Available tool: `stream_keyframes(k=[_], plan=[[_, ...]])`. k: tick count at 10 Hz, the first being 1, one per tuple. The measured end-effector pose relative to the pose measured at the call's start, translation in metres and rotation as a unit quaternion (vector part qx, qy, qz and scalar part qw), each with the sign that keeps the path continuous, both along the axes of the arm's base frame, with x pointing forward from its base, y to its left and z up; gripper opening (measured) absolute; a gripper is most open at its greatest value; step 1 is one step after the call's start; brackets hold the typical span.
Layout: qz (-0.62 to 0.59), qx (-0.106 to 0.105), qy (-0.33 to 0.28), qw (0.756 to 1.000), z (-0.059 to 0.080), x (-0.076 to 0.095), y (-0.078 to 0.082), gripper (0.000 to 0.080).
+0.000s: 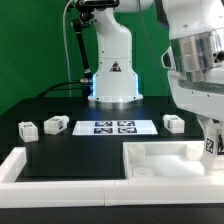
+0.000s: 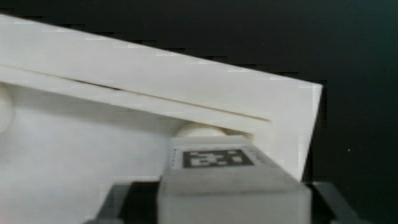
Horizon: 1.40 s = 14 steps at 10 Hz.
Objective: Assemble square table
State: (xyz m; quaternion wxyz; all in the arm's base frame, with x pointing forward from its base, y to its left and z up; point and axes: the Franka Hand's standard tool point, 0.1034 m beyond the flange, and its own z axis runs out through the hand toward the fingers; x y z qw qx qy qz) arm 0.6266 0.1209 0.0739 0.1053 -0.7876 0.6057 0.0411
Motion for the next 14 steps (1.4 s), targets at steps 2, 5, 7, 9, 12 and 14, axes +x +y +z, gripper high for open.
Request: stream_keyframes(k=[2, 5, 7, 9, 12, 14], plan=[[0.196, -0.027, 0.007, 0.980, 0.003, -0.008, 0.002, 0.0553], [0.320, -0.032, -0.017, 0.947, 0.005, -0.005, 0.001, 0.0644], [0.420, -0.049, -0.041, 0.905, 0.006, -0.001, 0.001, 0.0648], [0.596, -0.106, -0.102, 0.789, 0.010, 0.010, 0.012, 0.0649], [0.588, -0.107, -0.105, 0.795, 0.009, 0.009, 0.012, 0.0608], [0.549, -0.106, -0.100, 0.823, 0.009, 0.009, 0.010, 0.0428]])
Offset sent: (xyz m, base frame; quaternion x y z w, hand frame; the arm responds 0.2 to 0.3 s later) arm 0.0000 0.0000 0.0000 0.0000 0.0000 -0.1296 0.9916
